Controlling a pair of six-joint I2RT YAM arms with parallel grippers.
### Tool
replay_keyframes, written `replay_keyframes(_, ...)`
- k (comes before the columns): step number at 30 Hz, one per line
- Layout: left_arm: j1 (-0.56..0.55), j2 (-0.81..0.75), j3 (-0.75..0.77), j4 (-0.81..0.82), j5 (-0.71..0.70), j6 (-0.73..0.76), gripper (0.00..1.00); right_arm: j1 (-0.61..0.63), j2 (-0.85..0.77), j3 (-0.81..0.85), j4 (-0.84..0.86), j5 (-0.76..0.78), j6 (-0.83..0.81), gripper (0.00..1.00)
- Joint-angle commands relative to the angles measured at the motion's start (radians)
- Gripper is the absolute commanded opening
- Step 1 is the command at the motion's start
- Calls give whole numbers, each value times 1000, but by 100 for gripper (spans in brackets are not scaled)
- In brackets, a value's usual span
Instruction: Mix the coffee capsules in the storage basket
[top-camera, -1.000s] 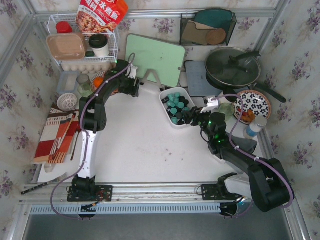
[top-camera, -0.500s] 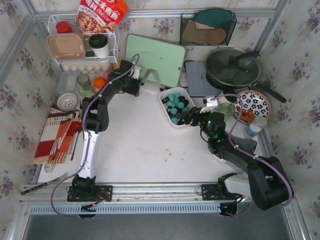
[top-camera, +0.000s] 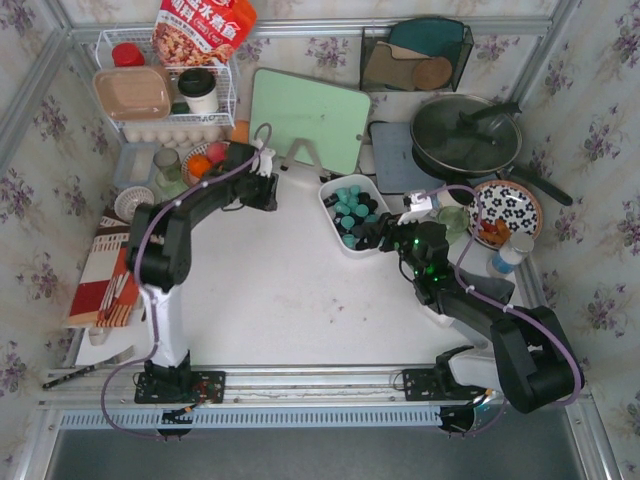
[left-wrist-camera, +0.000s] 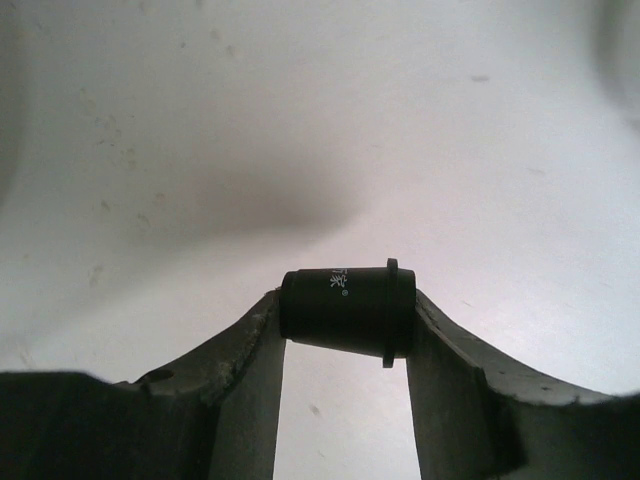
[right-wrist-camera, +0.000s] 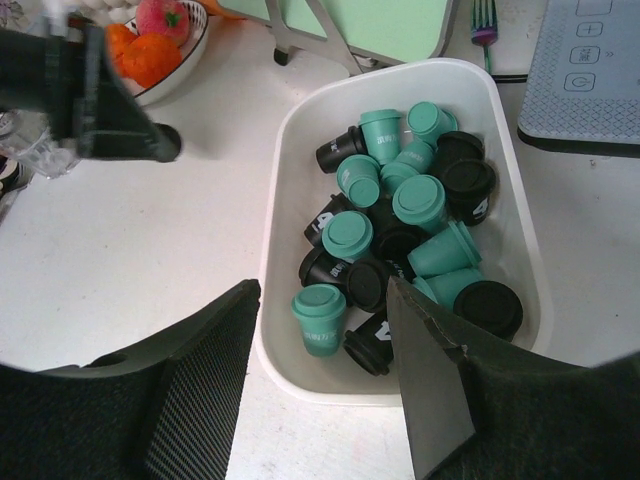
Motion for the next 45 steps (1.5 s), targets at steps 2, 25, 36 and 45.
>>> replay_keyframes(2,-35,-321,-427,589,119,-16,18,1,14,22,2,-29,2,61)
replay_keyframes(25,-389,-711,-1220,1283,218,347,18,332,101,176,-253,-120,156,58)
replay_keyframes(36,-448,-751,-1270,1313,234,464,19,363,96,245,-373,-147,184,58)
replay_keyframes(45,-466,-818,-1278,1291,214,476,19,382,87,278,-456,-141,165,56)
